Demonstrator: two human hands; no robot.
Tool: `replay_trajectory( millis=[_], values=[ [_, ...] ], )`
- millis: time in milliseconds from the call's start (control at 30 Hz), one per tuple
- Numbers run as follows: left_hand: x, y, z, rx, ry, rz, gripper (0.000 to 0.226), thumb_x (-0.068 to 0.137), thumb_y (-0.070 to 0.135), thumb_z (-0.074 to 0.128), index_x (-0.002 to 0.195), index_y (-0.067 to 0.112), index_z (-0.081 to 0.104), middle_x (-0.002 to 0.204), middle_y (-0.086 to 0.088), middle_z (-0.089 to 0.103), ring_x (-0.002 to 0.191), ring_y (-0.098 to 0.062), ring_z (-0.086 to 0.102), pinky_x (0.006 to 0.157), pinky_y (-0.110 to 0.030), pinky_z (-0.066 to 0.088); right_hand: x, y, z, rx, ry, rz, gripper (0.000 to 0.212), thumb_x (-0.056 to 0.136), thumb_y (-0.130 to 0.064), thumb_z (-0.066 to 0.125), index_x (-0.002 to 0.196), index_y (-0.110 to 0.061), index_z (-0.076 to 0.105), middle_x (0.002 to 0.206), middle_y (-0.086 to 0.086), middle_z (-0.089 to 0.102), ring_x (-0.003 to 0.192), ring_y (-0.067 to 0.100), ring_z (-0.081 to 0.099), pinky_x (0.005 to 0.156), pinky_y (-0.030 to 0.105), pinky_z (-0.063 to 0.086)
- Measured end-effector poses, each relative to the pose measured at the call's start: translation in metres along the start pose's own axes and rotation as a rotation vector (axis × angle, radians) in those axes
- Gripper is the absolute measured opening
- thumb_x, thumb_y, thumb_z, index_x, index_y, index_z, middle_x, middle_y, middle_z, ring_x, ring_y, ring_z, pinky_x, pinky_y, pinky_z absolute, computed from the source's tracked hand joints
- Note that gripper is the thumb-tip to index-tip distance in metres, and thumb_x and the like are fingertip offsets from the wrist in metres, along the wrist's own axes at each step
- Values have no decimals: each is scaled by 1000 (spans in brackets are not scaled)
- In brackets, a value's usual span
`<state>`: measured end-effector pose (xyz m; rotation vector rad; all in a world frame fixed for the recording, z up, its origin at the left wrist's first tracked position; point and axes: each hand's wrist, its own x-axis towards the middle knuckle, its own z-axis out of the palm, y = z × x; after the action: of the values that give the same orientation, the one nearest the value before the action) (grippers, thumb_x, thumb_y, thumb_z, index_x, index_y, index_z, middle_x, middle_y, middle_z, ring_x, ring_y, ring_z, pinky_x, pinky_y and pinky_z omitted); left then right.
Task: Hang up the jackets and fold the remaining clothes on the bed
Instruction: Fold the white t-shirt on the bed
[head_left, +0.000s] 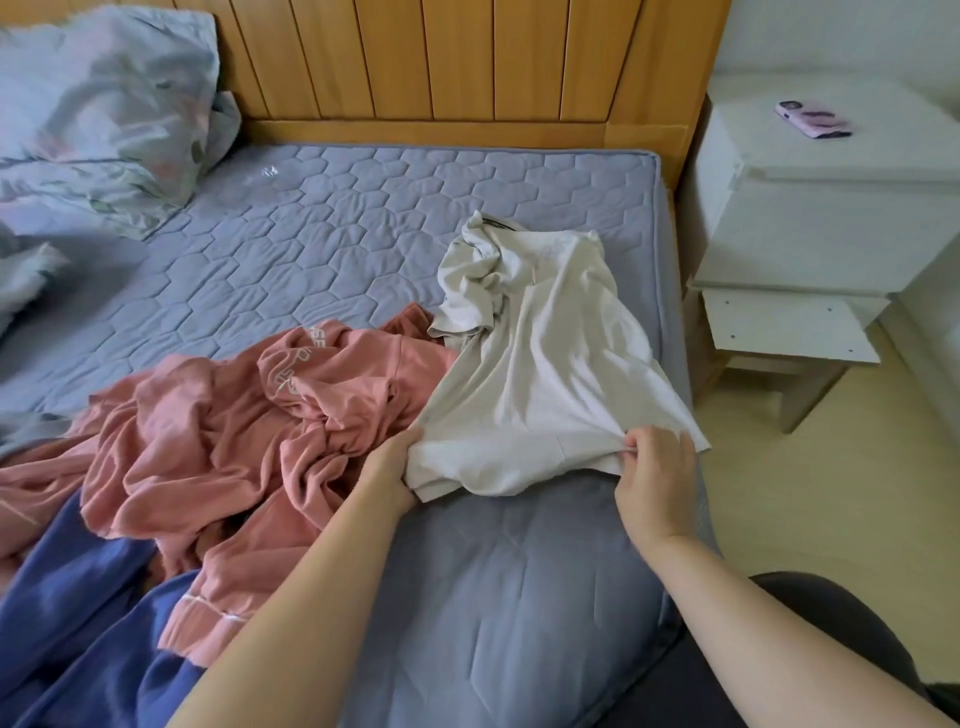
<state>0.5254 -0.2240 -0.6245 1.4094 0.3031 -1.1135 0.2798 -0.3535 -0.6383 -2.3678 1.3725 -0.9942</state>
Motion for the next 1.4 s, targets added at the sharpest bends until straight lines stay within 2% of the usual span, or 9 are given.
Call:
replay_trajectory(
  millis=[133, 267, 433, 633, 800, 900, 1100, 1300, 1400],
  values=[
    [-15, -17, 5, 352, 377, 603, 42, 81, 16, 62, 122, 7, 57, 124, -12, 59, 113, -28, 54, 96, -34, 42, -7, -1, -5, 132, -83, -22, 10, 82, -6, 64, 86, -4, 55, 81, 9, 56, 79, 30, 53, 74, 46, 49],
    [-39, -56, 18, 1200, 251, 1256, 60, 74, 48, 51, 121, 11, 59, 120, -10, 57, 112, -32, 50, 95, -37, 36, -18, 8, 0, -36, -524, -131, 60, 77, -23, 67, 131, -9, 43, 128, 8, 46, 124, 30, 43, 111, 53, 25],
    [-35, -83, 43, 1916, -132, 908, 59, 81, 30, 58, 137, 21, 38, 135, -3, 43, 122, -28, 42, 95, -38, 36, -16, 17, 1, -337, -527, -108, 38, 81, -5, 58, 117, -16, 57, 125, 2, 51, 128, 25, 41, 112, 56, 11],
    [-43, -41, 51, 1142, 12, 667, 26, 82, 7, 45, 59, 15, 51, 68, -14, 60, 67, -25, 52, 54, -28, 32, -10, -6, -15, 47, -109, -268, 14, 71, 3, 54, 82, -1, 63, 67, 10, 59, 64, 32, 57, 64, 44, 54],
    [-44, -11, 24, 375, 403, 743, 32, 78, -3, 38, 75, 12, 66, 73, 1, 63, 77, -21, 57, 69, -26, 47, -16, -13, -6, -77, -162, -541, 11, 68, -14, 61, 63, -10, 51, 55, 1, 47, 48, 22, 47, 44, 29, 33],
    [-48, -13, 14, 406, 517, 823, 27, 82, -3, 38, 80, 7, 63, 69, 4, 58, 70, -17, 53, 61, -15, 41, -14, -6, -2, -262, -177, -433, 33, 47, 5, 77, 64, -11, 53, 65, 5, 49, 58, 25, 48, 52, 33, 39],
    [-45, -15, -1, 340, 538, 766, 33, 84, -4, 36, 98, 8, 63, 89, -1, 63, 89, -21, 57, 76, -23, 45, -4, 26, -26, -61, -336, 715, 26, 84, -12, 55, 109, -8, 56, 113, 17, 57, 102, 37, 52, 86, 42, 46],
    [-51, -9, -1, 394, 488, 847, 45, 81, -4, 33, 115, 12, 59, 110, 1, 58, 104, -19, 53, 91, -29, 42, 16, -35, -57, 518, 128, 486, 31, 84, 11, 37, 106, -6, 51, 94, 5, 54, 85, 20, 52, 68, 28, 40],
    [-52, -9, -9, 565, 451, 981, 43, 77, -11, 36, 107, 5, 62, 108, -2, 58, 106, -20, 51, 90, -25, 36, 18, -50, -68, 344, -129, 244, 32, 77, 15, 39, 81, -12, 56, 85, 5, 56, 78, 21, 50, 58, 22, 36]
  ],
)
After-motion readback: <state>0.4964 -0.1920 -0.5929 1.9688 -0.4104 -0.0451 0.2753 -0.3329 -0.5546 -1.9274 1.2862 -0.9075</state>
